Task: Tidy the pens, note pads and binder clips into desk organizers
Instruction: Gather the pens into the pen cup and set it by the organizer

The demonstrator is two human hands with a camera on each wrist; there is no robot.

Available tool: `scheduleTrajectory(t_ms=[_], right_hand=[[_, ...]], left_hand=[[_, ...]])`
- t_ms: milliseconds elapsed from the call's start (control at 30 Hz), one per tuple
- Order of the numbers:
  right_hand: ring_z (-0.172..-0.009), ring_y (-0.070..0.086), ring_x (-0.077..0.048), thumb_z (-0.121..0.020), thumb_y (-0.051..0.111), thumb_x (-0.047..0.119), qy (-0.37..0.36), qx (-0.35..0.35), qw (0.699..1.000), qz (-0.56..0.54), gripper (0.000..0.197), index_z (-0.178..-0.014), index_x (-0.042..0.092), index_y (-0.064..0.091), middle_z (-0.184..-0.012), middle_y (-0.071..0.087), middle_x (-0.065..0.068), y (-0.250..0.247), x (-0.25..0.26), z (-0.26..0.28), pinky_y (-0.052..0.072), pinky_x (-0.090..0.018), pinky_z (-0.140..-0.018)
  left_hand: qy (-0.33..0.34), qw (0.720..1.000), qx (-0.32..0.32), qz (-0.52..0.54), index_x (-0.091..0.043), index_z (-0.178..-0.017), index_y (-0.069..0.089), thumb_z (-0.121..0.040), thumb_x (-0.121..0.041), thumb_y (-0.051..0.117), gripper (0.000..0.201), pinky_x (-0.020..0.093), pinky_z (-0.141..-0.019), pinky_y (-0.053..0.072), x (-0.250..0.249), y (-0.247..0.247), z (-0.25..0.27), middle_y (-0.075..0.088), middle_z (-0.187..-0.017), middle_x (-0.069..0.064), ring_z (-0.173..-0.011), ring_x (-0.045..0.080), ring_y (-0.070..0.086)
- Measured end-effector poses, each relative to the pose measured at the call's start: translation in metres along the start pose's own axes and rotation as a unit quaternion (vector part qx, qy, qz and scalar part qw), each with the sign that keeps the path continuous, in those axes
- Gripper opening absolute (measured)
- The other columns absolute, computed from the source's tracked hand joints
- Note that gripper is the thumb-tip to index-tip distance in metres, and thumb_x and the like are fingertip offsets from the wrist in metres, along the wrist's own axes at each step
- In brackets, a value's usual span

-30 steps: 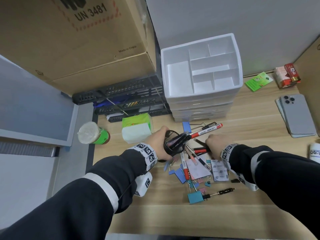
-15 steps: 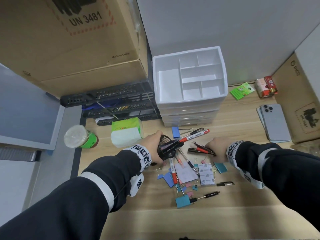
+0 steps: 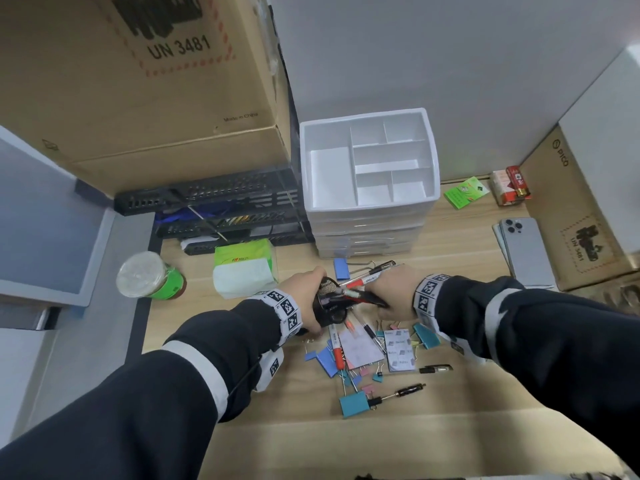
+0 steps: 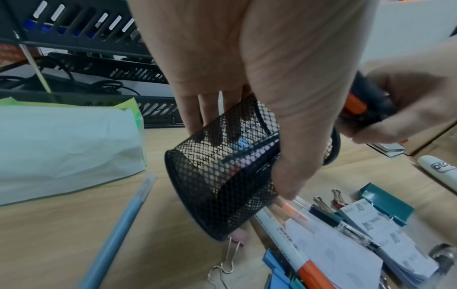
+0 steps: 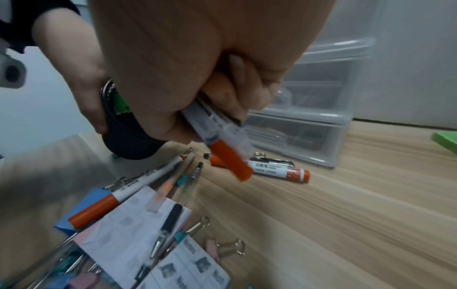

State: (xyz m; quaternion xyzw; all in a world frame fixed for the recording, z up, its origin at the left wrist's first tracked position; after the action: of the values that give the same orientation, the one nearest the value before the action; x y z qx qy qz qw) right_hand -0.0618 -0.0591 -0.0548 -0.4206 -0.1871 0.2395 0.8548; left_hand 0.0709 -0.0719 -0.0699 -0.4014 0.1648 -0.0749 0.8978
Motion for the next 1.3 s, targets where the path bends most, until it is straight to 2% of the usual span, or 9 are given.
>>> scheduleTrajectory(t_ms=[167,300,400,500,767,900,1067,1200,1300], right_hand=[[-0.082,0.064,-0.024,-0.087,0.053,0.057,-0.024,-0.043,0.996,0.072,0.036,-0.096,0.023,0.062,-0.086,0.065,0.000,-0.017,0.024,-0.007,0.048,-0.032,-0.068],[-0.091,0.057,-0.018,-0.082,0.056,0.059,-0.033,-0.074,0.995,0.059,0.032,-0.083,0.027,0.056,-0.083,0.064,0.006,-0.025,0.031,-0.013,0.042,-0.039,-0.092],[-0.088,0.062,-0.022,-0.082,0.061,0.042,-0.013,-0.068,0.998,0.011,0.020,-0.090,0.025,0.054,-0.090,0.064,0.002,-0.024,0.034,-0.018,0.050,-0.036,-0.080],[-0.083,0.062,-0.023,-0.082,0.064,0.034,0.016,-0.080,0.995,-0.054,0.030,-0.106,0.022,0.050,-0.095,0.063,0.000,-0.023,0.032,-0.020,0.050,-0.033,-0.066],[-0.083,0.058,-0.020,-0.073,0.070,0.021,-0.031,-0.097,0.973,-0.209,0.035,-0.101,0.021,0.049,-0.096,0.057,0.001,-0.026,0.050,-0.016,0.053,-0.035,-0.076],[-0.091,0.056,-0.019,-0.071,0.068,0.018,-0.064,-0.131,0.958,-0.246,0.043,-0.112,0.016,0.055,-0.107,0.052,0.000,-0.029,0.058,-0.010,0.052,-0.033,-0.081],[-0.105,0.056,-0.018,-0.078,0.060,0.005,-0.075,-0.169,0.943,-0.278,0.056,-0.132,0.014,0.048,-0.123,0.052,-0.003,-0.035,0.054,0.001,0.050,-0.032,-0.090],[-0.085,0.060,-0.013,-0.083,0.065,0.009,-0.061,-0.174,0.954,-0.237,0.067,-0.143,0.019,0.035,-0.133,0.045,0.000,-0.037,0.044,0.007,0.053,-0.033,-0.081],[-0.074,0.059,-0.013,-0.084,0.064,0.015,-0.017,-0.198,0.958,-0.207,0.051,-0.130,0.022,0.044,-0.127,0.047,0.003,-0.035,0.017,0.003,0.055,-0.035,-0.069]], left_hand=[[0.003,1.000,0.011,0.001,-0.022,-0.117,0.040,-0.049,-0.038,0.094,0.089,0.034,-0.074,0.053,0.003,0.005,0.008,0.061,-0.102,-0.003,-0.090,0.019,0.062],[-0.007,1.000,0.013,0.021,-0.022,-0.120,0.039,-0.050,-0.037,0.093,0.090,0.040,-0.082,0.057,0.014,0.008,0.016,0.062,-0.101,-0.002,-0.090,0.020,0.063],[-0.011,0.999,0.015,0.028,-0.022,-0.123,0.037,-0.051,-0.037,0.092,0.092,0.040,-0.081,0.057,0.021,0.009,0.022,0.062,-0.100,-0.003,-0.088,0.020,0.063],[-0.016,0.999,0.012,0.047,-0.022,-0.124,0.037,-0.049,-0.039,0.093,0.095,0.040,-0.080,0.058,0.024,0.009,0.023,0.062,-0.098,-0.004,-0.087,0.019,0.064],[-0.003,0.997,-0.016,0.079,-0.023,-0.108,0.037,-0.052,-0.035,0.094,0.081,0.034,-0.071,0.055,0.011,0.007,0.020,0.059,-0.093,-0.005,-0.084,0.018,0.063],[-0.015,0.996,-0.022,0.089,-0.025,-0.106,0.037,-0.044,-0.039,0.093,0.084,0.039,-0.075,0.058,0.013,0.007,0.021,0.061,-0.094,-0.005,-0.083,0.017,0.064],[-0.025,0.992,-0.046,0.114,-0.027,-0.106,0.034,-0.045,-0.040,0.094,0.087,0.033,-0.072,0.056,0.028,0.004,0.027,0.059,-0.093,-0.008,-0.080,0.012,0.062],[-0.032,0.988,-0.067,0.137,-0.028,-0.110,0.035,-0.043,-0.043,0.094,0.090,0.039,-0.079,0.058,0.042,-0.001,0.033,0.060,-0.096,-0.008,-0.084,0.013,0.065],[-0.032,0.986,-0.089,0.140,-0.024,-0.115,0.036,-0.051,-0.034,0.093,0.087,0.037,-0.082,0.057,0.054,-0.005,0.038,0.059,-0.098,-0.006,-0.087,0.014,0.062]])
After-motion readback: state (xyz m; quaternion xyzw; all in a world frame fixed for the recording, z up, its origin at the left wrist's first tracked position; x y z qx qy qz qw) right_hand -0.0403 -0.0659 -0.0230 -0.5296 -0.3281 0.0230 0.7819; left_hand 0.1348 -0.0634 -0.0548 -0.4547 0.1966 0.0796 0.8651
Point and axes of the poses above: each hand's wrist, its own z-axis away from the middle knuckle, its own y-axis out of the palm, x = y × z, the point moved 10 cm from there along -z, towards the middle knuckle
